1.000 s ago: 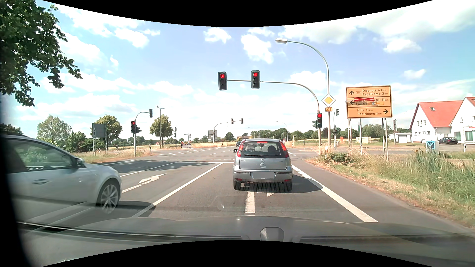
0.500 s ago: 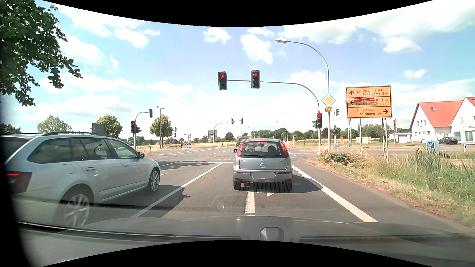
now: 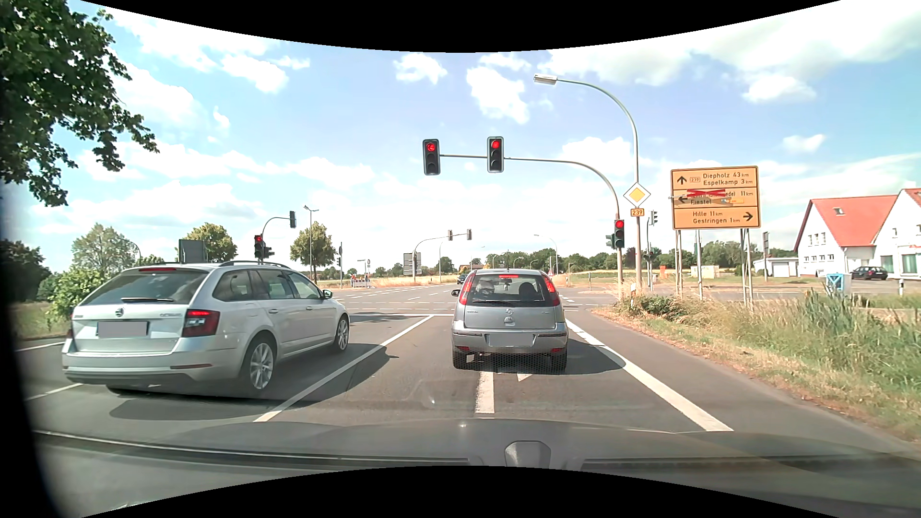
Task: Follow the waypoints while adhering to traffic rules and regulations
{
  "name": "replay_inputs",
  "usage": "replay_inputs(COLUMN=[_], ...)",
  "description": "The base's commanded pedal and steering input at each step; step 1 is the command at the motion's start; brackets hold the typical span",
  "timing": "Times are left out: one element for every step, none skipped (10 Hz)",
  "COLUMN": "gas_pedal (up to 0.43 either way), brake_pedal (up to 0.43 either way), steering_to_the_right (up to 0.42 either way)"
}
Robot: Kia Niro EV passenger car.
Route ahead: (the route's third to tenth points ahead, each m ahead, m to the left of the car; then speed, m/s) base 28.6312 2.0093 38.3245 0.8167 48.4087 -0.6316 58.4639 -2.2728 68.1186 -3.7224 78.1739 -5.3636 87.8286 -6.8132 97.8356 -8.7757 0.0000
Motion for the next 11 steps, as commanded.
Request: replay_inputs(gas_pedal=[0.000, 0.000, 0.000, 0.000, 0.000, 0.000, 0.000, 0.000, 0.000, 0.000, 0.000], brake_pedal=[0.006, 0.006, 0.006, 0.006, 0.006, 0.006, 0.006, 0.006, 0.006, 0.006, 0.006], steering_to_the_right=[0.008, 0.007, 0.008, 0.008, 0.008, 0.008, 0.008, 0.008, 0.007, 0.007, 0.008])
